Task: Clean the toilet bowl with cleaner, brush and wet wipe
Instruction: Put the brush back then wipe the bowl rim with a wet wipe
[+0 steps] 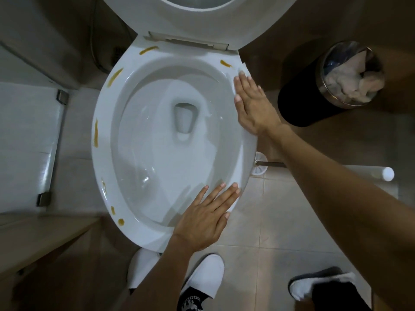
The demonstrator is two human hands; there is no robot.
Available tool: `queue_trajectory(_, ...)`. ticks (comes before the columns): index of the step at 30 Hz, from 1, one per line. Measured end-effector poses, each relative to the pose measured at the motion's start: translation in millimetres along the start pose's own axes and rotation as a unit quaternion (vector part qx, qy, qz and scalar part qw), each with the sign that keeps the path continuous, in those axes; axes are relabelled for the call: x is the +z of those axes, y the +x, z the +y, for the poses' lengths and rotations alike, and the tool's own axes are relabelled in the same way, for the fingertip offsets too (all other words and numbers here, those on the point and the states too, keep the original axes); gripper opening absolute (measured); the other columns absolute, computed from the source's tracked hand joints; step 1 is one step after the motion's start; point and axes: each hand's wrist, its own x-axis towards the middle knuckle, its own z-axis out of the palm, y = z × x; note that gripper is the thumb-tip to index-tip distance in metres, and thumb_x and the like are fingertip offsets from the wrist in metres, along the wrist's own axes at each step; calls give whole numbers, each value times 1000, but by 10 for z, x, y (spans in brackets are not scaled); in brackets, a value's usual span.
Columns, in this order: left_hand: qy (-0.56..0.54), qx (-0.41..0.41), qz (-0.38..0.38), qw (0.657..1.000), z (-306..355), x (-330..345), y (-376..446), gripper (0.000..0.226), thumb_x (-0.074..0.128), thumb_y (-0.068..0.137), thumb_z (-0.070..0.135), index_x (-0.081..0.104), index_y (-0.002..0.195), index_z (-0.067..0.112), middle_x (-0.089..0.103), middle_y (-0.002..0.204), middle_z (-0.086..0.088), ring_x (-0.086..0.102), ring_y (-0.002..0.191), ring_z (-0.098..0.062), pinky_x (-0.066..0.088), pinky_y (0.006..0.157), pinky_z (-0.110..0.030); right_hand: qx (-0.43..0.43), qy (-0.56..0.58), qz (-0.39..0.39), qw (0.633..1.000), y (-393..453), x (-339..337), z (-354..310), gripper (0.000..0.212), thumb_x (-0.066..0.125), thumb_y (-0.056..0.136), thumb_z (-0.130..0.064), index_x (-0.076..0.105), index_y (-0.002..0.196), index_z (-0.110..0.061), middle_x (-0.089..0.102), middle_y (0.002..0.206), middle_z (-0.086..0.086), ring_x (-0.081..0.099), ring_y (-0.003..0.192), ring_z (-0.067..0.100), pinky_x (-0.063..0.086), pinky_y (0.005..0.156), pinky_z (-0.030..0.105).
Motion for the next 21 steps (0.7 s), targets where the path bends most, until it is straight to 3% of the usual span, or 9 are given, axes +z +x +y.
queue_trajectory(8, -2, -5, -10, 1000, 2, -15, 3, 55, 23, 100, 31, 10, 153, 23, 7, 159, 9, 4, 146, -10, 11, 116, -39, -31, -26, -13, 999, -35, 3, 25, 52, 15, 105, -32, 5, 154, -15, -1, 162, 1, -4, 148, 13, -3, 118, 30)
queue_trajectory(14, -15, -5, -12, 1000, -3, -18, -2, 53, 7, 101, 34, 12, 153, 24, 10, 159, 9, 7, 146, -10, 13, 119, -42, -14, -12, -6, 1000, 132, -43, 10, 53, 14, 106, -32, 3, 154, -14, -3, 162, 1, -5, 148, 13, -4, 117, 30)
queue_trajectory(21, -39, -1, -8, 999, -14, -15, 7, 55, 25, 101, 32, 10, 153, 25, 7, 159, 11, 6, 146, -11, 10, 117, -43, -64, -46, -23, 997, 497, -47, -215, 53, 13, 105, -32, 4, 154, -13, -1, 162, 2, -3, 149, 16, -2, 119, 33)
